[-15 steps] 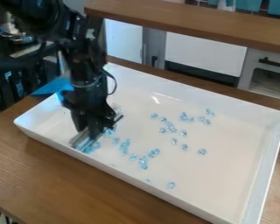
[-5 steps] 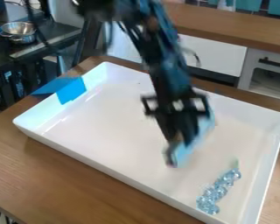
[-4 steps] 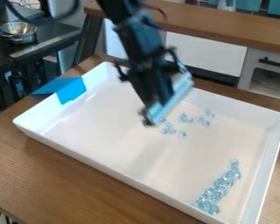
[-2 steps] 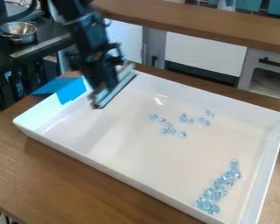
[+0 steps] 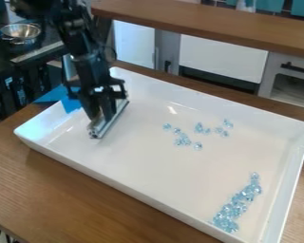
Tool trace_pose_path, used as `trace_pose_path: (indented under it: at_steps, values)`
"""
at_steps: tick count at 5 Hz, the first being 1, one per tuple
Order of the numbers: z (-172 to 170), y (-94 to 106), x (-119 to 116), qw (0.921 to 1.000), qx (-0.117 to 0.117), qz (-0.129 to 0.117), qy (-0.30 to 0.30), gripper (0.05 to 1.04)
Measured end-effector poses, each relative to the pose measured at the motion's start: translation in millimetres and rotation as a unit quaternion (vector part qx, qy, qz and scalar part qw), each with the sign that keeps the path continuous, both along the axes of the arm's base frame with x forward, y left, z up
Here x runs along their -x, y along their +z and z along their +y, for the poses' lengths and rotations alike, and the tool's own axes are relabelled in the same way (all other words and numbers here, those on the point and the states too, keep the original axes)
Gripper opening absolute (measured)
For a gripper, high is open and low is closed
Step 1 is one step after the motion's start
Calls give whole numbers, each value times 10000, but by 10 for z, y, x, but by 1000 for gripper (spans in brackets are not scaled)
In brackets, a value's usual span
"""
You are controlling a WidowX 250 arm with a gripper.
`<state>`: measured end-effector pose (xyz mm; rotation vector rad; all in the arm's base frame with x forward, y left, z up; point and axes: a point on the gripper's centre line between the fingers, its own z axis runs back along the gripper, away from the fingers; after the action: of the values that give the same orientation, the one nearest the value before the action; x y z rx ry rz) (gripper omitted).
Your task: Sweep into pile
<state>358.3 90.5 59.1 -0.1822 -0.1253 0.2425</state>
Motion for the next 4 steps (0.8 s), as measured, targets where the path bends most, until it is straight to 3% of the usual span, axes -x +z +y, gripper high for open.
trace_pose_path:
  at_steps: [2,3,4]
  values:
    - [-208,-124,-164,9996,-267,4,130,341]
    - [-283,-122,-231,9994,-260,-7,238,340]
    - [-623,-117,-327,9997,-219,-20,94,341]
